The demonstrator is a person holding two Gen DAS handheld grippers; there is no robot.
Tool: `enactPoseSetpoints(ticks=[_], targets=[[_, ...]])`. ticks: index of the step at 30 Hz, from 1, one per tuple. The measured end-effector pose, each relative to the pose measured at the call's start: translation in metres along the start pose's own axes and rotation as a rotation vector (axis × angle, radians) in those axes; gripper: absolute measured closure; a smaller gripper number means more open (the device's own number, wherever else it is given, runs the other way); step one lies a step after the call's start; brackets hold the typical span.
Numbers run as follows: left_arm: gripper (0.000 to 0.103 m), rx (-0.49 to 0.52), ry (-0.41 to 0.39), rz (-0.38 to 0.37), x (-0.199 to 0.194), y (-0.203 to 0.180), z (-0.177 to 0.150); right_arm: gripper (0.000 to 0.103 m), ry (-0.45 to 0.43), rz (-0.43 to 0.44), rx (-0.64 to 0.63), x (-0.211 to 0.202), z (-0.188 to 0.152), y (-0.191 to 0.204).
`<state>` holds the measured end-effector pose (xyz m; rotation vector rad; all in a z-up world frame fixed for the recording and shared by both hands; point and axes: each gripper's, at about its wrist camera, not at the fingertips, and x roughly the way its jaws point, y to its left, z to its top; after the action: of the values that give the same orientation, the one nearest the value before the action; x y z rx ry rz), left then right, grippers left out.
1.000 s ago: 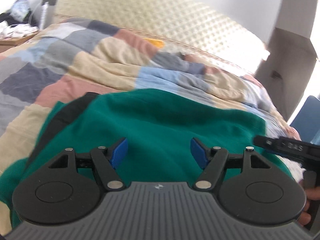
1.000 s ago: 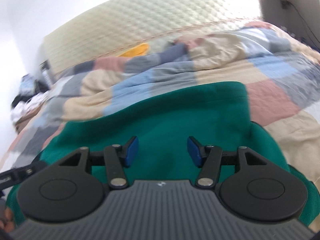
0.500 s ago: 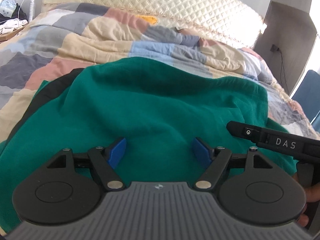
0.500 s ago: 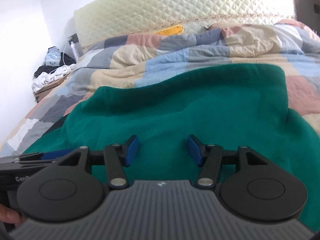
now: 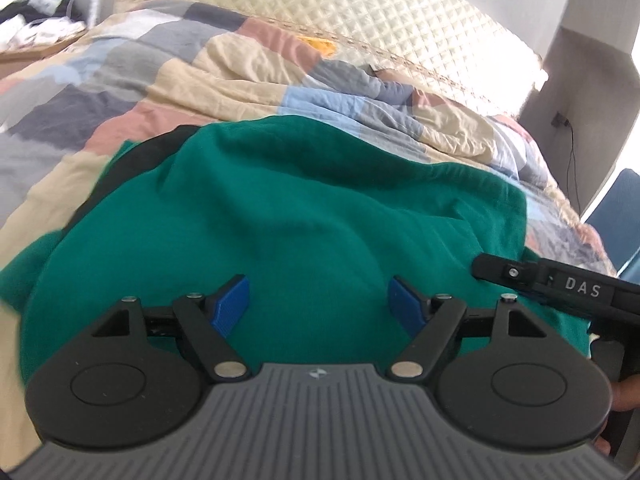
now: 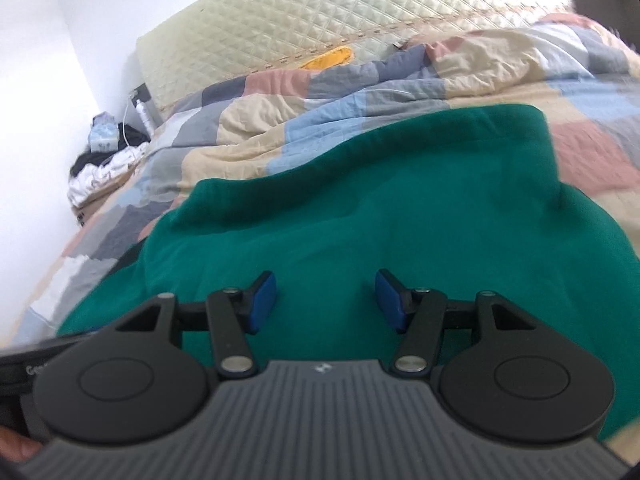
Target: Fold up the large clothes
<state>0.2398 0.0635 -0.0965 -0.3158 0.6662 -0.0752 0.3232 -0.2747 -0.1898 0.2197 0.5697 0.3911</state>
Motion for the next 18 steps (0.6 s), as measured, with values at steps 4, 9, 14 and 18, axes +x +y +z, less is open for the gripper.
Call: enactPoseSetpoints(ticks=[4,9,14,18], targets=[[0.023,-0.153,0.017,-0.015,-0.031,0.016,-0.004,0.046,0.006,0.006,0.11,-0.029,-0.005,-0.01],[0.022,-0.367,0.074,-0.047,-0.049,0.041,-0.019,0.044,0.002,0.029,0.325,-0.061,-0.016,-0.031],[0.022,-0.528,0.114,-0.085,-0.051,0.061,-0.034,0.039,-0.003,0.041,0.543,-0.082,-0.037,-0.055],[0.021,-0.594,0.14,-0.079,-0.046,0.069,-0.041,0.039,0.029,0.071,0.733,-0.082,-0.056,-0.073]])
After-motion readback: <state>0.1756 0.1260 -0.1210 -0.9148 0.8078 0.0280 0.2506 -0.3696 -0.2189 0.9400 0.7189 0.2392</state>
